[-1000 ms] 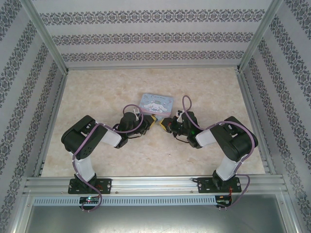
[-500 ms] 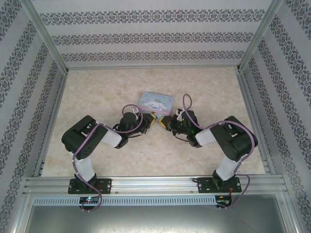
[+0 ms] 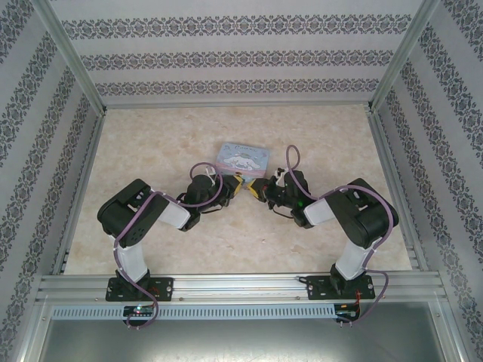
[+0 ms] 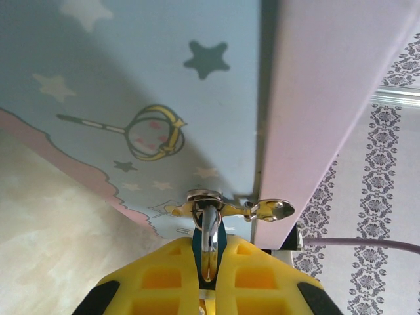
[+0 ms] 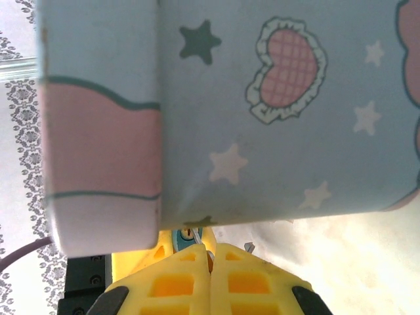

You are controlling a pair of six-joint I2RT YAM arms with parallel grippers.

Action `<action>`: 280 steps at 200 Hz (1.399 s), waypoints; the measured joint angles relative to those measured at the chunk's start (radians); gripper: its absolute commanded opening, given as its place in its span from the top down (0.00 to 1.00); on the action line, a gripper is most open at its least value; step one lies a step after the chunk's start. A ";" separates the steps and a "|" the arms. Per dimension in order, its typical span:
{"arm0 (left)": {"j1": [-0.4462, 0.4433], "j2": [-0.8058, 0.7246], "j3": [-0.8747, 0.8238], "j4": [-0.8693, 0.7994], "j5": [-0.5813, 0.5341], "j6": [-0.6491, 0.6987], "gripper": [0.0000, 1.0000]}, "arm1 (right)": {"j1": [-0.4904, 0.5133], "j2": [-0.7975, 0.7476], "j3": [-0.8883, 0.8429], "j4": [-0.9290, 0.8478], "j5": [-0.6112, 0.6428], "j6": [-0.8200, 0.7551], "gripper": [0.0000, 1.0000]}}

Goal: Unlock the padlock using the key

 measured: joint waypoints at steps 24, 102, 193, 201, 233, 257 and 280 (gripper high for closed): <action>-0.001 0.000 0.000 0.003 0.002 0.000 1.00 | -0.014 0.000 0.000 0.000 -0.028 0.000 1.00; -0.002 0.000 0.002 0.004 -0.011 0.000 1.00 | -0.015 0.019 0.016 0.007 -0.037 0.004 1.00; -0.001 0.000 0.013 -0.002 -0.040 0.000 1.00 | -0.048 0.022 0.096 -0.126 -0.105 -0.110 1.00; -0.001 0.000 0.013 -0.006 -0.040 0.001 1.00 | -0.048 0.022 0.097 -0.133 -0.106 -0.119 1.00; -0.001 0.002 0.013 -0.020 -0.037 0.001 1.00 | -0.048 0.017 0.113 -0.192 -0.109 -0.174 1.00; -0.001 0.003 0.013 -0.023 -0.033 0.001 1.00 | -0.047 -0.002 0.133 -0.267 -0.109 -0.220 1.00; -0.001 0.003 0.013 -0.024 -0.033 0.001 1.00 | -0.047 -0.018 0.160 -0.348 -0.108 -0.268 1.00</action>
